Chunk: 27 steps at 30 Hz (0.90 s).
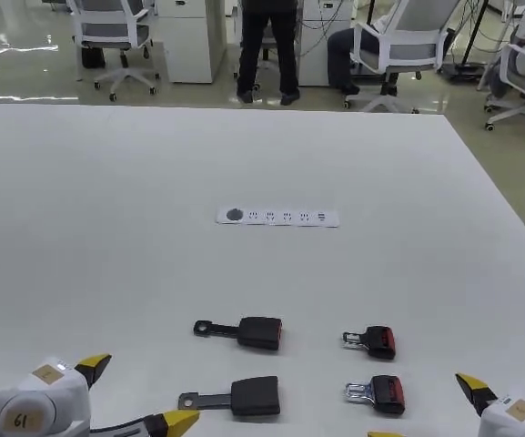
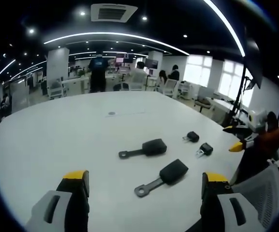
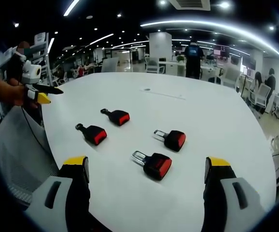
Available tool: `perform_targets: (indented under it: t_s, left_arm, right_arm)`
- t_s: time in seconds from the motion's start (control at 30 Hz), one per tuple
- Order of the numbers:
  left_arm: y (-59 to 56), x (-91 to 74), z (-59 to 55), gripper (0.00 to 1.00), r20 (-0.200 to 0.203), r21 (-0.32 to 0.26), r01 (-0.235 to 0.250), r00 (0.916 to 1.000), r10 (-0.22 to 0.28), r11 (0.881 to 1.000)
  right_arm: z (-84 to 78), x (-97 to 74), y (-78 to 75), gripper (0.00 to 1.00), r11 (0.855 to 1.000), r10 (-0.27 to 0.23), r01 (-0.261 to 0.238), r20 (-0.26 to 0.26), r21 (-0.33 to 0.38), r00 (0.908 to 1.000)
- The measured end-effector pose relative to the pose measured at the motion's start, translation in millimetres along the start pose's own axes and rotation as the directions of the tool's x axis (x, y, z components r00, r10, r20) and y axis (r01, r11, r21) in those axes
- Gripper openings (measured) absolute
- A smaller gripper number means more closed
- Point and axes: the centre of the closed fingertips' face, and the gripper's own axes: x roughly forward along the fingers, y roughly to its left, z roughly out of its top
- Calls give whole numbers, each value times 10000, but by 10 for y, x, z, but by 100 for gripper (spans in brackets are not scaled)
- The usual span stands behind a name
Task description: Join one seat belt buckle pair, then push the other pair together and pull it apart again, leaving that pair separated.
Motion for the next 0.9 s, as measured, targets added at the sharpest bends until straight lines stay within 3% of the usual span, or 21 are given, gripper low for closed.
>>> perform_targets:
  t_s: [0.9]
  left_arm:
    - [4, 34, -47, 98, -182, 42, 89, 9998, -89, 10000]
  right_arm:
    - [-49, -1, -32, 97, 10000, -35, 36, -217, 4, 9998]
